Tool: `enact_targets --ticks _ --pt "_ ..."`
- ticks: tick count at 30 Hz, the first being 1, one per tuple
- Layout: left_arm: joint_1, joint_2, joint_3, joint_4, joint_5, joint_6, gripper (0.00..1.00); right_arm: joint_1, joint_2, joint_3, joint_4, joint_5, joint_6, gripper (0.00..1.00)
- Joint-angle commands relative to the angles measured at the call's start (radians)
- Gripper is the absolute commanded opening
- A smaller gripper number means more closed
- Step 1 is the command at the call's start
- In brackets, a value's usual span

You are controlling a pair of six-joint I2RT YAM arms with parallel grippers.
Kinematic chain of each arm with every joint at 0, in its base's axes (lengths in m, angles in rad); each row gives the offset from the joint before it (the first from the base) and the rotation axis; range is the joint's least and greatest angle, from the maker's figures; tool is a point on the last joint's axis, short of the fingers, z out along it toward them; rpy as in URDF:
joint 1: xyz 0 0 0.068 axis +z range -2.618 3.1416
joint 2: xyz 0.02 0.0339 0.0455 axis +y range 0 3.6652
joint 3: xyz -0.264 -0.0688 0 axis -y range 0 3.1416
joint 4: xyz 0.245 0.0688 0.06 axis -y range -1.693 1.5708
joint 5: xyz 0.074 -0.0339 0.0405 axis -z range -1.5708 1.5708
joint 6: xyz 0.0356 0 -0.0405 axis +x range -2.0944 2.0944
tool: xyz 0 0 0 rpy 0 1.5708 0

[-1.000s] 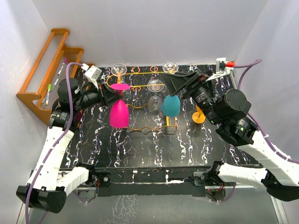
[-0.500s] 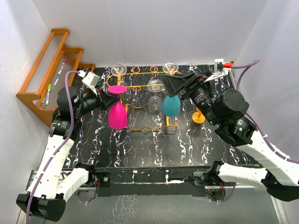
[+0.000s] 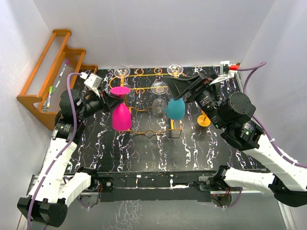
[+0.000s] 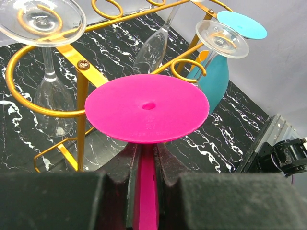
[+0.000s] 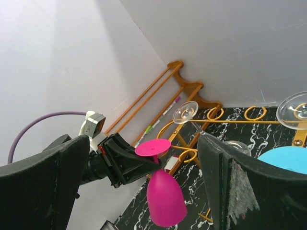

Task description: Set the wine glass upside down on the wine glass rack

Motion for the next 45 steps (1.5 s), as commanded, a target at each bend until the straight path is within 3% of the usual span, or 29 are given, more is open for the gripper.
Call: enact_targets --ticks 1,8,11,14,17,23,25,28,32,35,40,45 --pt "-0.003 0.000 -0.020 0.037 -0.017 -0.002 0.00 0.002 -0.005 0.022 -0.026 0.037 -0.031 0.98" --pt "-0.003 0.004 -0.057 0.041 -0.016 0.004 0.01 0.002 0.051 0.103 -0.177 0.077 -0.032 0.98" --pt "-0.002 0.004 -0.062 0.037 -0.024 0.014 0.08 0.002 0.034 0.077 -0.165 0.109 -0.033 0.98" --pt "-0.003 0.001 -0.063 0.029 -0.026 0.023 0.28 0.002 0.014 0.052 -0.166 0.158 -0.039 0.98" --pt "-0.002 0.001 -0.064 0.021 -0.030 0.029 0.40 0.002 0.002 0.044 -0.207 0.216 -0.041 0.98" --pt "-0.003 -0.007 -0.063 -0.002 -0.031 0.037 0.44 0.001 0.114 0.146 -0.480 0.358 -0.002 0.98" --pt "-0.004 -0.015 -0.062 -0.013 -0.027 0.039 0.44 -0.018 0.117 0.114 -0.492 0.378 0.025 0.98" --pt "-0.004 -0.034 -0.065 -0.034 -0.028 0.045 0.45 -0.171 0.093 0.048 -0.491 0.272 0.059 0.98" --pt "-0.003 -0.076 -0.063 -0.086 -0.027 0.074 0.48 -0.567 0.071 -0.047 -0.466 -0.036 0.034 0.98" --pt "-0.002 -0.108 -0.052 -0.132 -0.039 0.097 0.51 -0.732 0.068 -0.106 -0.458 -0.177 0.018 0.98" --pt "-0.004 -0.147 -0.049 -0.187 -0.070 0.130 0.57 -0.853 0.087 -0.163 -0.428 -0.290 -0.006 0.93" --pt "-0.003 -0.178 -0.052 -0.223 -0.090 0.149 0.67 -0.871 0.132 -0.177 -0.419 -0.345 -0.016 0.73"
